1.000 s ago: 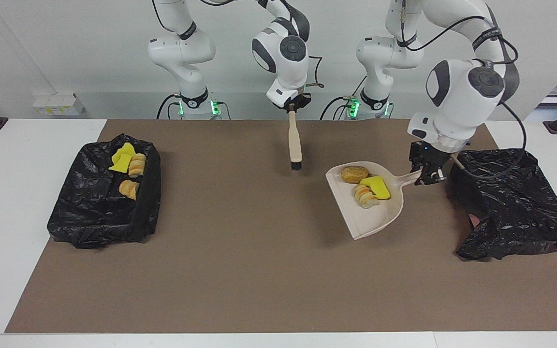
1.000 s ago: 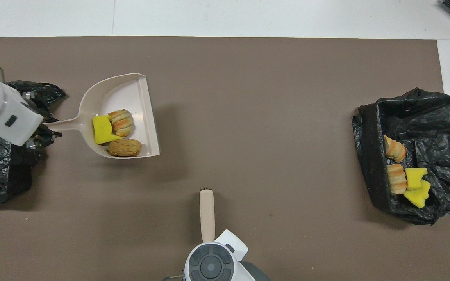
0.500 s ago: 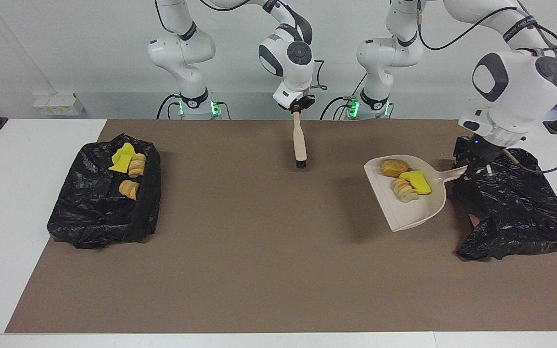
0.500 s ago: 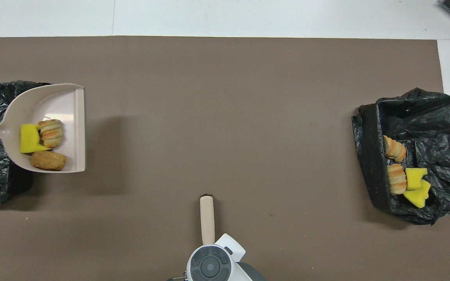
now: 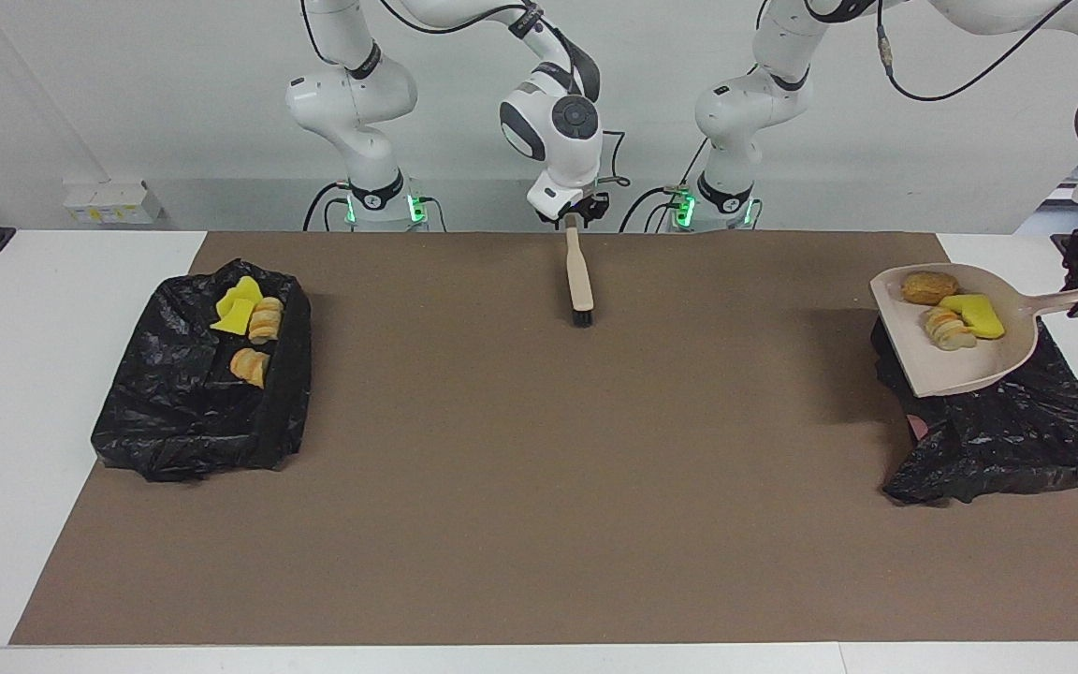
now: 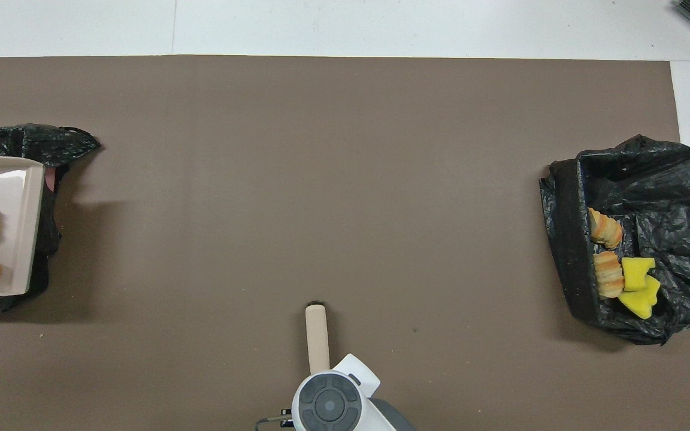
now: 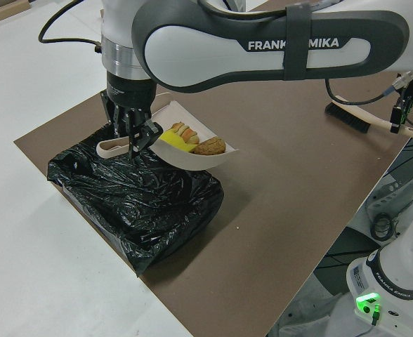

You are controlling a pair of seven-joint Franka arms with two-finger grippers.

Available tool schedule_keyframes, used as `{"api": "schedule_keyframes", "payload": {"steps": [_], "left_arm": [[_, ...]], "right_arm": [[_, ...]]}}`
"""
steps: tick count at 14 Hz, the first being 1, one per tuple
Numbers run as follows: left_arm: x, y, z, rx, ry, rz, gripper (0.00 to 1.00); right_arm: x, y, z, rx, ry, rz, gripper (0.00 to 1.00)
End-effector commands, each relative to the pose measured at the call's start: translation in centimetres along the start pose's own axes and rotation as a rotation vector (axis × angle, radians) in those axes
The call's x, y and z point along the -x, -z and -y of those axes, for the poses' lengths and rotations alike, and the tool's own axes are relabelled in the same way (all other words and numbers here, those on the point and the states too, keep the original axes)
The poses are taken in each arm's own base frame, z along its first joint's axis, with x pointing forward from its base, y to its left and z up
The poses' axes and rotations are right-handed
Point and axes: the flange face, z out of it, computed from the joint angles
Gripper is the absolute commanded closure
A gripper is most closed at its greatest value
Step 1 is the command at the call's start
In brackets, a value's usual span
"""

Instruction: Sweep and dump trash in bin

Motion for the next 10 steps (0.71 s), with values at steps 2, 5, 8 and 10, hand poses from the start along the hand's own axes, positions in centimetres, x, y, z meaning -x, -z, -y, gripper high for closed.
{"api": "schedule_keyframes", "payload": {"steps": [2, 5, 8, 10], "left_arm": [[3.5, 0.5, 0.4, -0.064, 0.027, 0.128, 1.0], [2.7, 0.3, 0.6, -0.025, 0.066, 0.26, 1.0], [1.5, -0.1, 0.4, -0.012, 0.051, 0.363, 1.0], [0.6, 0.2, 0.4, -0.004, 0.062, 0.433, 1.0]], "right_arm": [[-4.4, 6.8, -2.6, -0.084, -0.098, -0.109, 0.0], [-6.0, 12.3, -5.9, -0.116, -0.168, -0.229, 0.0], [-7.6, 18.0, -8.7, -0.061, -0.143, -0.257, 0.0], [-8.8, 21.3, -10.7, -0.062, -0.103, -0.259, 0.0]]}}
